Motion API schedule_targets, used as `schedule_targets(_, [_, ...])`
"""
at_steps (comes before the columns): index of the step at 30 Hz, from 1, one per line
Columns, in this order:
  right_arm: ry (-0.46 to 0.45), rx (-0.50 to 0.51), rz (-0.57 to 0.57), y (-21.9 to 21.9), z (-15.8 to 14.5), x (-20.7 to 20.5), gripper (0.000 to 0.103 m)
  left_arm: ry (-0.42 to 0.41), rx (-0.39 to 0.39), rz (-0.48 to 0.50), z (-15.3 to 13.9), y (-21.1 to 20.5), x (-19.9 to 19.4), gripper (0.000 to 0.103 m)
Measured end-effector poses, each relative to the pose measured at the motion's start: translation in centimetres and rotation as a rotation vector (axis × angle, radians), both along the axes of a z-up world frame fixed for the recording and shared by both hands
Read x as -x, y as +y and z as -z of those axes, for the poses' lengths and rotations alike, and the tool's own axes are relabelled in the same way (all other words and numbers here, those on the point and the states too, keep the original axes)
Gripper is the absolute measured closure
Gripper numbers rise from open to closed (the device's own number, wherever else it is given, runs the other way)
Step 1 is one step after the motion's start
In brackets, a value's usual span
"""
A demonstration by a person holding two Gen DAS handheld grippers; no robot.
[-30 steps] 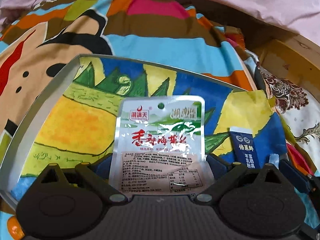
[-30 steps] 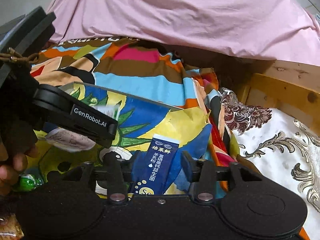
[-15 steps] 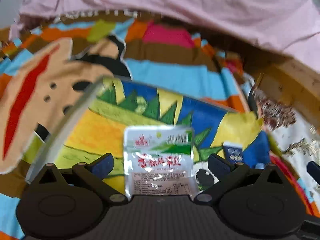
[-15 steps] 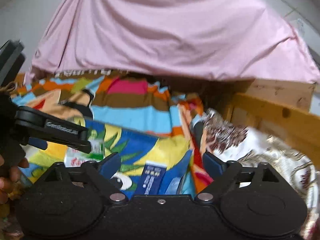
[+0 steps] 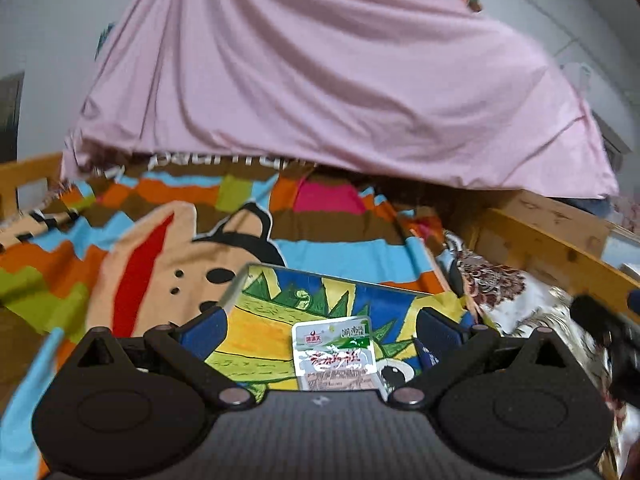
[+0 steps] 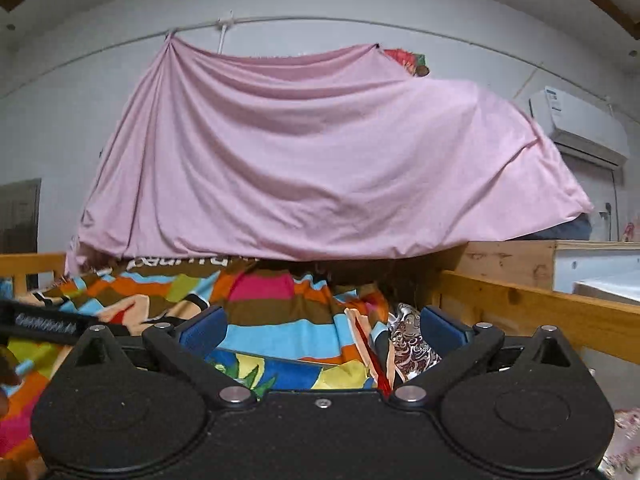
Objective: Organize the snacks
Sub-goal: 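Lower both held snacks into the tray and open both tools, then lift both tools up away from the tray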
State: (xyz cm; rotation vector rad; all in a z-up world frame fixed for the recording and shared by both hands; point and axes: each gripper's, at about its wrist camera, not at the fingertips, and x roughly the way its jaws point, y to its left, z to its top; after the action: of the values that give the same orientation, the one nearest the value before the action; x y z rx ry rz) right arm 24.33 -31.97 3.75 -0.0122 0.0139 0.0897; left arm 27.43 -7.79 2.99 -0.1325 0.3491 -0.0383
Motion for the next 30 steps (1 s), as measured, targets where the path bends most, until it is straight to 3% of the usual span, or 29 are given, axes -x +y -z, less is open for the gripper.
schedule_targets(7, [0.01, 0.004, -0.008, 0.8, -0.6, 5.5, 0.001, -0.081, -0.027, -0.017, 0.3, 0.3, 7.4, 0.0])
schedule_targets(15, [0.063, 0.051, -0.032, 2.5, 0.2, 11.0, 0.001, -0.086, -0.003, -0.019, 1.1, 1.9, 13.3, 0.0])
schedule_targets(24, [0.105, 0.035, 0.003, 3.0, 1.3, 15.1, 0.001, -0.1, -0.068, -0.04, 1.7, 3.5, 17.1, 0.0])
schedule_targets(30, [0.105, 0.044, 0.02, 3.1, 2.0, 16.6, 0.001, -0.084, -0.042, -0.058, 1.8, 5.4, 18.0, 0.0])
